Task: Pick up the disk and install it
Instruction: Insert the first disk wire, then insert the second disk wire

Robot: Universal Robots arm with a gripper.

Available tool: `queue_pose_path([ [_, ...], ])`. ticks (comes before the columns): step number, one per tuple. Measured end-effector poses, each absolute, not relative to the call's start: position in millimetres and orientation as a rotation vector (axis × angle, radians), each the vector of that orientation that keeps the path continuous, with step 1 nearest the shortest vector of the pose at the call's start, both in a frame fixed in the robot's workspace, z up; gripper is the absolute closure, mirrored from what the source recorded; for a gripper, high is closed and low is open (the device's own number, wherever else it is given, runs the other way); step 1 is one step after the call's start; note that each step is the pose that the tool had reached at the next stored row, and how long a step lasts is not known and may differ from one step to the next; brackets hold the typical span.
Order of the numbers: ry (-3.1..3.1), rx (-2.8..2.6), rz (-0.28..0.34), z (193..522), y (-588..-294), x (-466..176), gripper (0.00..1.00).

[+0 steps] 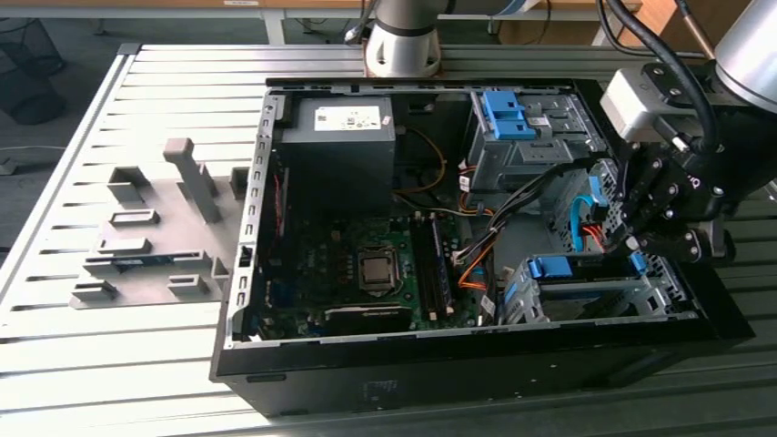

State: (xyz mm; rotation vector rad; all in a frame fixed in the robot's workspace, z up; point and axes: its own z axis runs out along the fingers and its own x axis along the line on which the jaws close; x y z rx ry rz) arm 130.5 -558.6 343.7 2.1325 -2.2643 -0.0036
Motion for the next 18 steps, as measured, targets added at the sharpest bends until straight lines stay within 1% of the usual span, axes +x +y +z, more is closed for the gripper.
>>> queue_pose_path([
  [18,-2.264,2.132,-0.004,350.3,-558.6,129.9,0.89],
])
